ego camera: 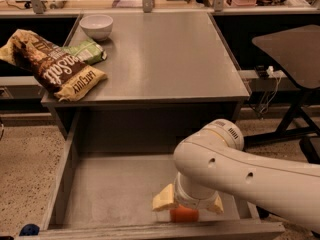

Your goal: Pick orange from top drawer and place on counter

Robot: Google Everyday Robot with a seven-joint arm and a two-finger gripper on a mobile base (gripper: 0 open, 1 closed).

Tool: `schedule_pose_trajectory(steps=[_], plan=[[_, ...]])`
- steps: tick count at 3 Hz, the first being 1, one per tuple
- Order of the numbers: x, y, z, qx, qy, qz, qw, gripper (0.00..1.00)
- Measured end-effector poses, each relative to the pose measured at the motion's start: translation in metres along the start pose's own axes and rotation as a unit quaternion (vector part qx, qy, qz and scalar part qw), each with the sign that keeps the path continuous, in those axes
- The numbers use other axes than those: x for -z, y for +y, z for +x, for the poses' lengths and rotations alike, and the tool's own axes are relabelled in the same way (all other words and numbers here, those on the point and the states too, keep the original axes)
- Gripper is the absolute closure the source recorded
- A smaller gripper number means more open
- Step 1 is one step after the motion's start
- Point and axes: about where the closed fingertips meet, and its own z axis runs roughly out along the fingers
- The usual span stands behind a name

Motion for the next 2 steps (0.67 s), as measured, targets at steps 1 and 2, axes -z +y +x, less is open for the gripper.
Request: schedule_pose_trajectory(steps=[1, 2], plan=[[-0.0146, -0.0032, -0.0072, 0.01, -0.003, -0.004, 0.9999, 0.0], [-0.0241, -0.0071, -0.0071, 0.006, 0.002, 0.0, 1.0, 0.0]])
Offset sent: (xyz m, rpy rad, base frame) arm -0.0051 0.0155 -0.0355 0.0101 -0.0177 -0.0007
